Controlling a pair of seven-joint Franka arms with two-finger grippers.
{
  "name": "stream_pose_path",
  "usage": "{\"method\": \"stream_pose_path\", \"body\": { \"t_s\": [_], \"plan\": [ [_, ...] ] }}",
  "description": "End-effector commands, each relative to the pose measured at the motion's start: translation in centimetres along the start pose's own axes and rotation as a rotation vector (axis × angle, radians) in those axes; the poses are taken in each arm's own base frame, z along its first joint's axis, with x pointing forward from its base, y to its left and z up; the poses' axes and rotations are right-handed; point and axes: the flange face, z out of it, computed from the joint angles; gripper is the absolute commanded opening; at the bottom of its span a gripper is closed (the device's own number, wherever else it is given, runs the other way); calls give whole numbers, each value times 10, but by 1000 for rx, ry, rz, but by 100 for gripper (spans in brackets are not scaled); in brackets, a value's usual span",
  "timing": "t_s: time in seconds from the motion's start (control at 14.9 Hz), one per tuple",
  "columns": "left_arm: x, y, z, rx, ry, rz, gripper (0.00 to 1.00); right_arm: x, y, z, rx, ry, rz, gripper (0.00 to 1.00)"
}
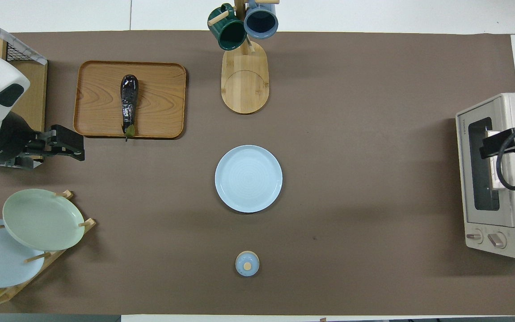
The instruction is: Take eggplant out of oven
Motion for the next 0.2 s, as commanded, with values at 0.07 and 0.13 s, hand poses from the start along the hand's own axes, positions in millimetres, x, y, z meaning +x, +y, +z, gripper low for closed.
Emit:
{"method": "stream_pose_path", "body": {
  "t_s": [0.07,0.13],
  "plan": [
    [1,-5,-5,-7,-8,-14,100,-4,4,-5,20,-3,25,100],
    [2,-5,-6,-11,-4,-13,100,-4,3,-4,20,-7,19,100]
  ]
}}
